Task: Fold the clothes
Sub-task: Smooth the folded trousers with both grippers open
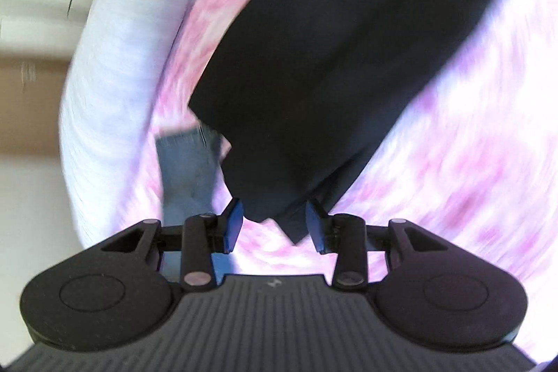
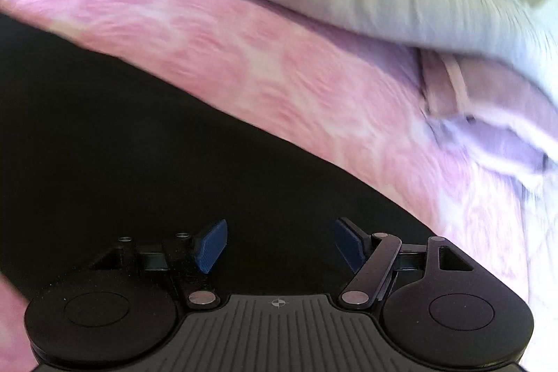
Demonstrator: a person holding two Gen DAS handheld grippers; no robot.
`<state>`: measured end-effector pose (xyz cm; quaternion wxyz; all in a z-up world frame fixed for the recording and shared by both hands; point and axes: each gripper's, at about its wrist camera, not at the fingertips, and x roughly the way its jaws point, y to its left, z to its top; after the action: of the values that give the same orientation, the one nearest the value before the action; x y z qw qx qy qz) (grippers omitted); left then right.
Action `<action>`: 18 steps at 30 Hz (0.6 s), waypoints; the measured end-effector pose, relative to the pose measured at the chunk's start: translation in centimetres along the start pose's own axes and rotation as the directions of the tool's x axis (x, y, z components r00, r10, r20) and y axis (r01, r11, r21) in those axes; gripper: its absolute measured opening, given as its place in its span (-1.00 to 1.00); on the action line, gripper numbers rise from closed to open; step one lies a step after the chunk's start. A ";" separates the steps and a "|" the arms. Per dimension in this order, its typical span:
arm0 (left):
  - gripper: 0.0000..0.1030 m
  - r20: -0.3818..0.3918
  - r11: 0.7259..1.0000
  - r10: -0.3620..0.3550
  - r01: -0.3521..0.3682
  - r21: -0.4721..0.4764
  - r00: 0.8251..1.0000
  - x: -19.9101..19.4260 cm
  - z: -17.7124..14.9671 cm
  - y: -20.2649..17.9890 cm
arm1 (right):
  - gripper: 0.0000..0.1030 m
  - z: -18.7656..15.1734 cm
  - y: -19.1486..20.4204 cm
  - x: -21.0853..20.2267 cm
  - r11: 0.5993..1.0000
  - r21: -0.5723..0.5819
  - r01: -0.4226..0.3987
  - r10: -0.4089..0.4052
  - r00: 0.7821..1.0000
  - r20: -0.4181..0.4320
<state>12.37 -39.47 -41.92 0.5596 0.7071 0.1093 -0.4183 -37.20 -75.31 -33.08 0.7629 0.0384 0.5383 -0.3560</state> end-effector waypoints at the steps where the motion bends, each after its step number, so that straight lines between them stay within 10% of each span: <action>1: -0.30 0.019 0.997 0.025 -0.026 0.068 1.000 0.6 0.0 -0.7 | 0.39 -0.3 1.4 -0.4 1.000 -0.010 -0.021 0.021 1.000 0.000; 4: -0.32 0.058 0.965 0.062 -0.075 0.250 0.996 2.4 0.0 -2.6 | 0.39 -0.9 4.9 -0.9 0.998 -0.043 -0.049 0.049 0.999 -0.015; 6: -0.98 0.038 0.950 0.047 -0.057 0.306 0.998 3.5 -0.1 -3.0 | 0.39 -1.5 6.7 -1.3 0.997 -0.041 -0.058 0.057 0.998 -0.020; 11: -0.98 -0.030 0.997 0.017 -0.015 0.075 0.999 2.4 -0.5 -1.2 | 0.39 -2.2 7.7 -2.9 0.999 0.022 -0.048 0.048 0.999 -0.016; 18: -0.26 -0.049 1.000 0.012 -0.011 0.023 0.999 3.3 -1.2 -0.8 | 0.39 -4.5 9.0 -7.5 0.993 0.112 -0.020 0.019 1.000 0.011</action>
<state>14.54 -39.15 -44.77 0.5512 0.7240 0.1140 -0.3987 -36.79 -62.89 -31.53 0.7656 0.0849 0.5134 -0.3784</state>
